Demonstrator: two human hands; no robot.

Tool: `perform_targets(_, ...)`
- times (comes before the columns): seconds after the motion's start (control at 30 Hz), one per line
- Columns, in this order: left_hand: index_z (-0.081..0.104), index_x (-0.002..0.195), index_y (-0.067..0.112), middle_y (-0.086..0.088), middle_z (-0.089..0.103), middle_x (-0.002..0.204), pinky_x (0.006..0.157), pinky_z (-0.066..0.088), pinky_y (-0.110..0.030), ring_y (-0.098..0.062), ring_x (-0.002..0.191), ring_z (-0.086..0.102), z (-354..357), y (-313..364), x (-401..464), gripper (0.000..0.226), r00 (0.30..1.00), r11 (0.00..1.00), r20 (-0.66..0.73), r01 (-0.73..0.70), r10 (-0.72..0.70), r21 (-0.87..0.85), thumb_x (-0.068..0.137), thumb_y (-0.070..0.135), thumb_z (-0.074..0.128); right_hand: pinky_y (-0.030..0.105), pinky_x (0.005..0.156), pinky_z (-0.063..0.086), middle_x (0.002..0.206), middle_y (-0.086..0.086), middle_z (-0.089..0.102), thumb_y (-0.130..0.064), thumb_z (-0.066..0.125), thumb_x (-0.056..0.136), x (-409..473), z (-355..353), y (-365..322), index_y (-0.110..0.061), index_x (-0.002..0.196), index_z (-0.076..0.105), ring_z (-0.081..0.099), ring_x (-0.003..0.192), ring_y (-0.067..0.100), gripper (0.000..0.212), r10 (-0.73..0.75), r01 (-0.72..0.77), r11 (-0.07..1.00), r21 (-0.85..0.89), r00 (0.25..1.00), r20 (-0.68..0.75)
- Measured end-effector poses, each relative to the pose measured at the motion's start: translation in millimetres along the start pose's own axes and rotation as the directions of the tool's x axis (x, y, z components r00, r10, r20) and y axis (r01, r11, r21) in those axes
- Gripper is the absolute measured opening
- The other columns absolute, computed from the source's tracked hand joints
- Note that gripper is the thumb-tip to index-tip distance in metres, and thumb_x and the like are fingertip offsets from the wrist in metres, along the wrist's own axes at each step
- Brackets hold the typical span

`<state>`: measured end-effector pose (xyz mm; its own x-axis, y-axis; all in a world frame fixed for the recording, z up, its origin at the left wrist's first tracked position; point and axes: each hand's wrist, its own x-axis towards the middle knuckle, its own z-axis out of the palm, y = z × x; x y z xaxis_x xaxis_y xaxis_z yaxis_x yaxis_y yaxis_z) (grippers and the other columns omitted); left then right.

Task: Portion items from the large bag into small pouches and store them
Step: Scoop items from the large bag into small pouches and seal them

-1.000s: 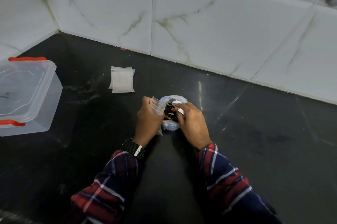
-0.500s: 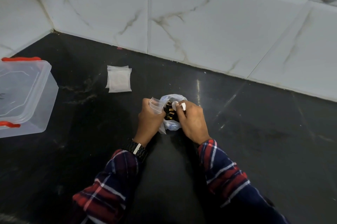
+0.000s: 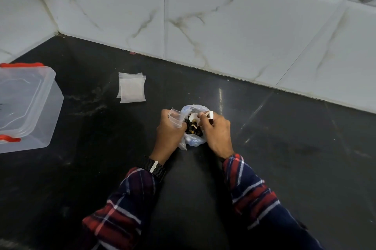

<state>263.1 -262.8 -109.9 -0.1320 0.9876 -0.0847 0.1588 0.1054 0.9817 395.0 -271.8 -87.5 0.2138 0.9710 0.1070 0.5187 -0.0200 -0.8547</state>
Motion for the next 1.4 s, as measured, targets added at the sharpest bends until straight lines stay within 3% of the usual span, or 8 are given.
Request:
perform_targets(0.2, 0.047, 0.109, 0.013, -0.002, 0.063, 0.099, 0.079, 0.051, -0.032, -0.018, 0.092, 0.063, 0.7, 0.1, 0.1, 0.034, 1.0, 1.0, 0.009, -0.004, 0.004, -0.013, 0.082, 0.009, 0.067, 0.013, 0.056, 0.046, 0.07, 0.005, 0.069, -0.023, 0.054, 0.095, 1.2, 0.4, -1.3, -0.006, 0.078, 0.069, 0.061, 0.062, 0.009, 0.028, 0.107, -0.101, 0.99, 0.095, 0.992, -0.066)
perform_targets(0.33, 0.048, 0.107, 0.013, -0.003, 0.063, 0.099, 0.075, 0.049, -0.026, -0.019, 0.092, 0.063, 2.7, 1.5, -0.4, 0.034, 1.0, 1.0, 0.0, -0.025, 0.025, 0.001, 0.081, 0.01, 0.069, 0.025, 0.066, 0.053, 0.066, 0.002, 0.069, -0.02, 0.056, 0.092, 5.3, -3.3, -0.6, -0.012, 0.081, 0.072, 0.062, 0.06, 0.009, 0.021, 0.266, -0.231, 0.926, 0.297, 0.96, -0.085)
perform_targets(0.57, 0.05, 0.105, 0.019, -0.005, 0.059, 0.106, 0.08, 0.051, -0.03, -0.02, 0.096, 0.059, 3.5, 3.3, -3.0, 0.038, 0.988, 0.982, -0.001, -0.153, 0.155, 0.111, 0.076, 0.013, 0.074, 0.033, 0.064, 0.053, 0.068, 0.006, 0.068, -0.019, 0.055, 0.093, 2.8, -19.7, -9.7, -0.014, 0.08, 0.071, 0.061, 0.062, 0.013, 0.021, 0.247, -0.206, 0.908, 0.364, 0.967, -0.068)
perform_targets(0.8, 0.053, 0.112, 0.022, 0.007, 0.045, 0.109, 0.088, 0.05, -0.047, -0.02, 0.104, 0.053, 5.0, 3.7, -2.9, 0.044, 0.975, 0.944, -0.046, -0.199, 0.219, 0.264, 0.075, 0.029, 0.076, 0.027, 0.067, 0.055, 0.076, -0.005, 0.071, -0.02, 0.059, 0.094, -9.7, -23.9, -37.3, -0.017, 0.099, 0.07, 0.067, 0.069, 0.007, 0.013, -0.066, 0.102, 0.963, 0.251, 0.987, -0.146)
perform_targets(0.9, 0.053, 0.111, 0.021, 0.005, 0.046, 0.11, 0.09, 0.048, -0.048, -0.021, 0.106, 0.051, 4.7, 5.6, -3.1, 0.044, 0.977, 0.944, -0.045, -0.189, 0.209, 0.269, 0.075, 0.033, 0.075, 0.013, 0.076, 0.051, 0.098, -0.016, 0.068, -0.017, 0.061, 0.093, -16.8, -22.5, -41.1, -0.014, 0.112, 0.068, 0.065, 0.089, -0.003, 0.02, -0.303, 0.317, 0.941, 0.117, 0.945, -0.126)
perform_targets(0.97, 0.055, 0.109, 0.021, 0.001, 0.049, 0.112, 0.091, 0.046, -0.049, -0.02, 0.106, 0.05, 4.3, 5.7, -3.4, 0.042, 0.979, 0.951, -0.048, -0.182, 0.2, 0.25, 0.075, 0.037, 0.074, 0.015, 0.082, 0.05, 0.106, -0.012, 0.067, -0.015, 0.062, 0.093, -18.2, -20.5, -35.8, -0.015, 0.115, 0.068, 0.064, 0.096, 0.0, 0.023, -0.427, 0.427, 0.904, -0.014, 0.903, -0.05)
perform_targets(1.07, 0.055, 0.11, 0.022, -0.001, 0.051, 0.116, 0.094, 0.045, -0.049, -0.02, 0.11, 0.05, 4.0, 7.1, -3.8, 0.041, 0.982, 0.962, -0.044, -0.172, 0.185, 0.214, 0.077, 0.041, 0.071, 0.02, 0.083, 0.05, 0.11, -0.002, 0.069, -0.005, 0.062, 0.09, -19.3, -18.6, -26.1, -0.016, 0.119, 0.066, 0.061, 0.1, 0.006, 0.032, -0.5, 0.503, 0.855, -0.129, 0.864, 0.058)
perform_targets(1.4, 0.051, 0.1, 0.028, 0.003, 0.049, 0.111, 0.088, 0.051, -0.046, -0.021, 0.103, 0.056, 2.9, 11.1, -5.6, 0.041, 0.99, 0.976, -0.025, -0.135, 0.142, 0.17, 0.07, 0.052, 0.065, 0.03, 0.092, 0.05, 0.111, 0.003, 0.069, 0.001, 0.063, 0.086, -21.8, -16.5, -22.0, -0.013, 0.12, 0.065, 0.062, 0.106, 0.015, 0.037, -0.584, 0.585, 0.796, -0.159, 0.81, 0.054)
